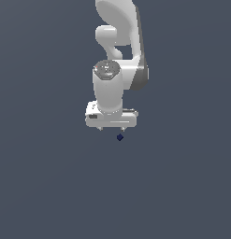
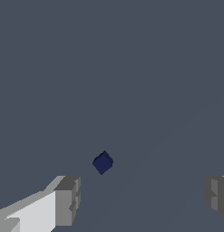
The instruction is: Pick up the object and move it to a goal position.
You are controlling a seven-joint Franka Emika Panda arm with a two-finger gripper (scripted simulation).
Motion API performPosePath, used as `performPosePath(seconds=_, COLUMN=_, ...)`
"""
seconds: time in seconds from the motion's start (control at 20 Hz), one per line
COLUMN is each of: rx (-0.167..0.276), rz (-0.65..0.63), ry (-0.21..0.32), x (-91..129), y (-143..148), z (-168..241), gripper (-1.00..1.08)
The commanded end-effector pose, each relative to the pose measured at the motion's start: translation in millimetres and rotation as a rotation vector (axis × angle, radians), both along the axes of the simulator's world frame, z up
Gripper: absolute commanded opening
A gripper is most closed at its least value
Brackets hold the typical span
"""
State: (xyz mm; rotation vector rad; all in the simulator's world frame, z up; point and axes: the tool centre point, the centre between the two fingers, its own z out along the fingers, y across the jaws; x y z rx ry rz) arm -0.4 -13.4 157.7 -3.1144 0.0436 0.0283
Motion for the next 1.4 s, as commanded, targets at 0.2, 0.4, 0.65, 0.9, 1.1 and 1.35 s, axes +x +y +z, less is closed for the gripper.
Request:
performPosePath(seconds=0.2, rx=-0.007, rz=-0.013, ry=-0.007, x=1.7, y=-10.3, z=1.0, gripper=1.0)
performPosePath(seconds=0.4, rx=-0.023, rz=-0.049, ry=-0.022, x=5.2, y=-33.8, z=4.5, gripper=1.0)
performPosePath(seconds=0.65, rx=-0.026, rz=-0.063, ry=-0.025, x=6.1, y=-39.4, z=6.4, gripper=1.0)
performPosePath(seconds=0.9, rx=-0.027, rz=-0.029, ry=-0.024, x=4.6, y=-35.0, z=1.3, gripper=1.0)
performPosePath(seconds=1.1, rx=-0.03, rz=0.029, ry=-0.023, x=2.0, y=-29.8, z=-7.3, gripper=1.0)
performPosePath(seconds=1.35, rx=-0.033, rz=0.143, ry=-0.022, x=-3.6, y=-18.4, z=-23.9, gripper=1.0)
